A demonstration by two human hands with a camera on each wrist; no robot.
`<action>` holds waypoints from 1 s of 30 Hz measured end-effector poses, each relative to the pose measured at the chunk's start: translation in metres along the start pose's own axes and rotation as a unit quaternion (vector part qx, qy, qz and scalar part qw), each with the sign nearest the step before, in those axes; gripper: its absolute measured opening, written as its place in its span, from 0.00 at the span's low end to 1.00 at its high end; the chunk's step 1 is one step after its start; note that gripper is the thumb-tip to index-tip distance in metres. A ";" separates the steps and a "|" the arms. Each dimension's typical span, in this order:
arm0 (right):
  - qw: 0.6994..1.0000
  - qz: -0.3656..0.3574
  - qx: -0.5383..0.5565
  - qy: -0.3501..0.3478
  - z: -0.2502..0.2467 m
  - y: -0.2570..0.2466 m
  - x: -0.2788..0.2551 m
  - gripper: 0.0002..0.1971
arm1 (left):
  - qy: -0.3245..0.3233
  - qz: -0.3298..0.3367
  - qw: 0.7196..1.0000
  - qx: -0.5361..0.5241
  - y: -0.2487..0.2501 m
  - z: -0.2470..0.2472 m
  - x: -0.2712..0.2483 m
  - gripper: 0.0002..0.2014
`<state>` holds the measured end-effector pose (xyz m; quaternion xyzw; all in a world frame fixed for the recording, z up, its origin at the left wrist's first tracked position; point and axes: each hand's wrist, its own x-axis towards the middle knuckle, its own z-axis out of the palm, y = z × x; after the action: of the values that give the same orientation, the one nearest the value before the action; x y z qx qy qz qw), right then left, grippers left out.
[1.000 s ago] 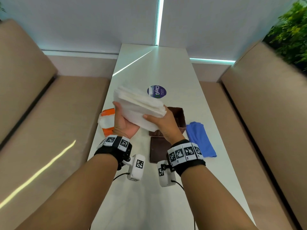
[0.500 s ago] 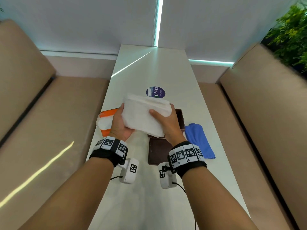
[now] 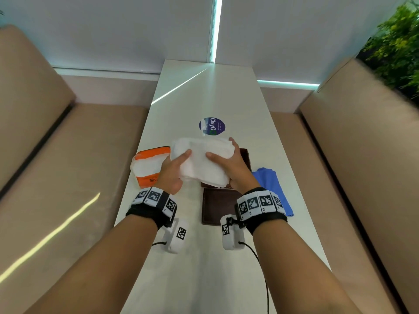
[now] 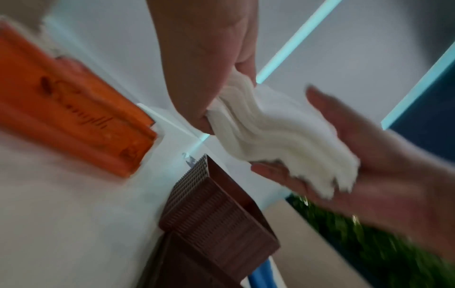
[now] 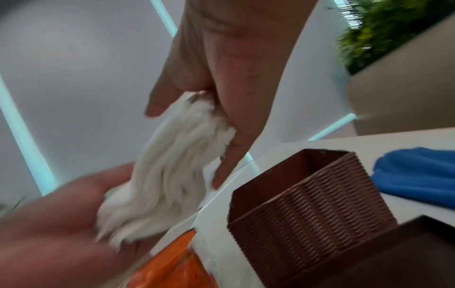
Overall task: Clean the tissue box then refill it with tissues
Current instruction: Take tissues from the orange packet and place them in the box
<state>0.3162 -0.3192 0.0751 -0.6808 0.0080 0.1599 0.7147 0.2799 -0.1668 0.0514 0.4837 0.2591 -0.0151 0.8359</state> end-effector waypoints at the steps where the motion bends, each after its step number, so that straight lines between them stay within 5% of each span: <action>1: 1.000 0.008 0.010 -0.018 -0.005 0.000 0.001 0.45 | -0.008 -0.021 1.000 -0.012 0.002 -0.001 0.001 0.22; 5: 0.999 -0.007 -0.027 -0.040 -0.019 0.000 0.004 0.29 | -0.045 -0.086 0.995 0.007 0.009 0.001 -0.001 0.13; 9: 0.997 0.066 -0.034 -0.013 -0.022 0.001 0.007 0.35 | 0.037 -0.098 0.983 0.153 0.006 0.008 0.011 0.33; 13: 0.988 0.101 -0.101 -0.065 -0.040 -0.003 0.014 0.24 | 0.048 -0.103 0.967 0.226 0.004 0.020 0.019 0.30; 17: 0.977 0.089 -0.191 0.039 -0.054 -0.004 0.030 0.34 | 0.008 -0.074 0.968 0.240 0.006 0.038 0.032 0.22; 20: 0.972 0.058 -0.224 0.051 -0.060 -0.007 0.034 0.37 | -0.008 -0.039 0.960 0.278 0.005 0.054 0.040 0.16; 30: 0.946 0.038 -0.315 0.063 -0.066 0.009 0.053 0.34 | -0.019 0.081 0.827 0.556 -0.017 0.073 0.062 0.19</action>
<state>0.3775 -0.3719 0.0494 -0.8790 0.0279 0.1382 0.4555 0.3593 -0.2209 0.0392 0.8853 0.1504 -0.0980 0.4290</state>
